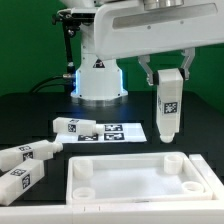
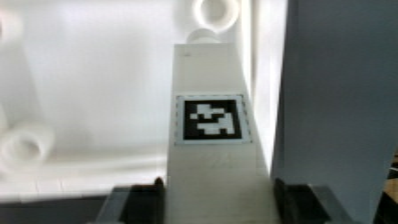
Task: Assemble desk
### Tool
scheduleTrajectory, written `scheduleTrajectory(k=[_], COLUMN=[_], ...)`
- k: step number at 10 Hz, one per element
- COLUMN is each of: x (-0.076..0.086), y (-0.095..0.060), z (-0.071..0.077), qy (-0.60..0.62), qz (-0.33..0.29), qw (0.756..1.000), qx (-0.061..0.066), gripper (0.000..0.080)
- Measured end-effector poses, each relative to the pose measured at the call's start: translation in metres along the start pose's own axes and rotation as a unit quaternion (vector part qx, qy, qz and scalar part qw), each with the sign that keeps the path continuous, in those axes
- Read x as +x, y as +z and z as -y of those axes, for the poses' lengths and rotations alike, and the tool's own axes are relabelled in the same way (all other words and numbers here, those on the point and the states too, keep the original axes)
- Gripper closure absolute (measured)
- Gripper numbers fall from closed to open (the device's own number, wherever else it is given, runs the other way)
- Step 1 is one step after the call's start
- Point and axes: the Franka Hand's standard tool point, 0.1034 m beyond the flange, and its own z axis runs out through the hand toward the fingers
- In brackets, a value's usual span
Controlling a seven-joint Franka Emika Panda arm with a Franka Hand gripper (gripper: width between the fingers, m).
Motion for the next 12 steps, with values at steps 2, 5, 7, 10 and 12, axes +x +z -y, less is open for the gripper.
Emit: scheduleTrajectory(k=[2,5,7,10,12], x=[0.008,0.011,0.032,0.032,0.026], y=[0.001,0.007,0.018,0.019,0.033], z=[0.018,0.019,0.022,0.023,0.028], qy=[-0.033,-0.033,-0.041,-0.047,-0.058], qz=[-0.070,-0.104,-0.126,-0.126,-0.126], qw=[0.997,0.994,0.991,0.991,0.990], qx=[-0.014,-0.011,-0.009,-0.011,-0.013], gripper=[0.0515,0.0515,0.0515,0.0515,0.0515])
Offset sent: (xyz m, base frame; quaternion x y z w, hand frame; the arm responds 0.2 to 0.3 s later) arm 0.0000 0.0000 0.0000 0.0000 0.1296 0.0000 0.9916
